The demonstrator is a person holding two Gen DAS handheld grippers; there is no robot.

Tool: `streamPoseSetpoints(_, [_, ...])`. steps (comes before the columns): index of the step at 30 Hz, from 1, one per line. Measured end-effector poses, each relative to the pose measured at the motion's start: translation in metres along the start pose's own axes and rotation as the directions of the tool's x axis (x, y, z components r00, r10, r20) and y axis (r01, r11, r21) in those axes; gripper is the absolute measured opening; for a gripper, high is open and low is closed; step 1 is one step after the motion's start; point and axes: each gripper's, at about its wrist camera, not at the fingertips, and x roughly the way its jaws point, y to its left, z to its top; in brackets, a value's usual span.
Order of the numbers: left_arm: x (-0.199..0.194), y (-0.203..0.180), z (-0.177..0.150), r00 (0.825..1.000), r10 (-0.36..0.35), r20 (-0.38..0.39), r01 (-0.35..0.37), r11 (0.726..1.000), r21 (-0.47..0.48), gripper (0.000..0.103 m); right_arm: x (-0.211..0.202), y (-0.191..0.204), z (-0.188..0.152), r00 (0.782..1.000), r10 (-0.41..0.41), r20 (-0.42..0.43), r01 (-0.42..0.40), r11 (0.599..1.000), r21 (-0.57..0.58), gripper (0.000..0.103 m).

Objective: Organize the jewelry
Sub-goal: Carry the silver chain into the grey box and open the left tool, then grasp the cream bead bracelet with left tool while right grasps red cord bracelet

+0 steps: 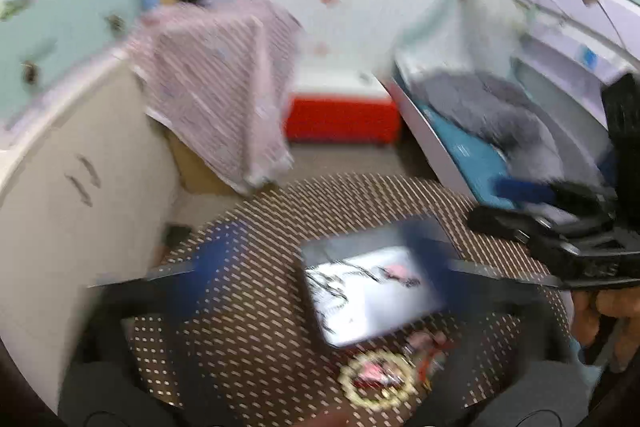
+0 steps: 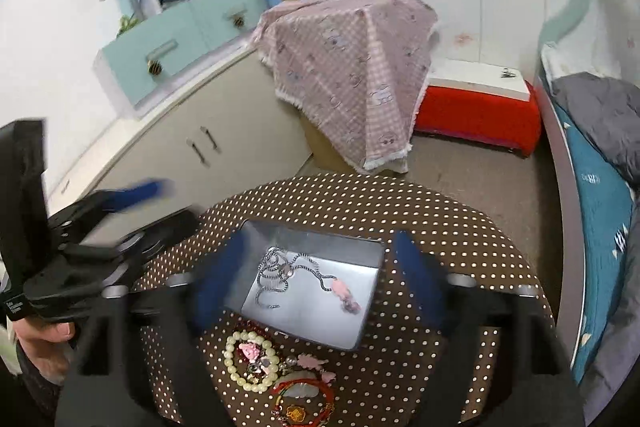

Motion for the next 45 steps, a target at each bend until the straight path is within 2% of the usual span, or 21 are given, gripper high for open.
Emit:
streamPoseSetpoints(2, [-0.008, 0.004, 0.000, 0.999, 0.028, 0.017, -0.028, 1.000, 0.013, 0.097, -0.005, -0.004, -0.001, 1.000, -0.018, 0.019, 0.018, 1.000, 0.017, 0.091])
streamPoseSetpoints(5, [-0.025, 0.010, -0.005, 0.996, 0.072, 0.042, -0.073, 0.997, 0.002, 0.097, -0.016, -0.007, -0.004, 0.998, -0.036, 0.056, 0.034, 0.999, 0.043, 0.093])
streamPoseSetpoints(14, [-0.069, 0.019, -0.024, 0.991, 0.098, 0.091, -0.092, 0.994, -0.060, 0.097, -0.056, 0.009, -0.015, 0.980, -0.097, 0.173, 0.091, 0.995, 0.037, 0.095])
streamPoseSetpoints(24, [-0.091, 0.011, -0.035, 0.985, 0.123, 0.125, -0.114, 0.991, -0.075, 0.097, -0.091, 0.031, -0.028, 0.952, -0.152, 0.266, 0.155, 0.988, 0.008, 0.095])
streamPoseSetpoints(37, [-0.097, 0.005, -0.062, 0.982, 0.158, 0.104, -0.153, 0.987, -0.053, 0.097, -0.105, 0.023, -0.070, 0.944, -0.214, 0.251, 0.207, 0.977, 0.053, 0.095])
streamPoseSetpoints(45, [-0.086, 0.005, -0.087, 0.986, 0.161, 0.034, -0.160, 0.987, -0.032, 0.097, -0.091, 0.015, -0.095, 0.957, -0.227, 0.180, 0.217, 0.973, 0.073, 0.095])
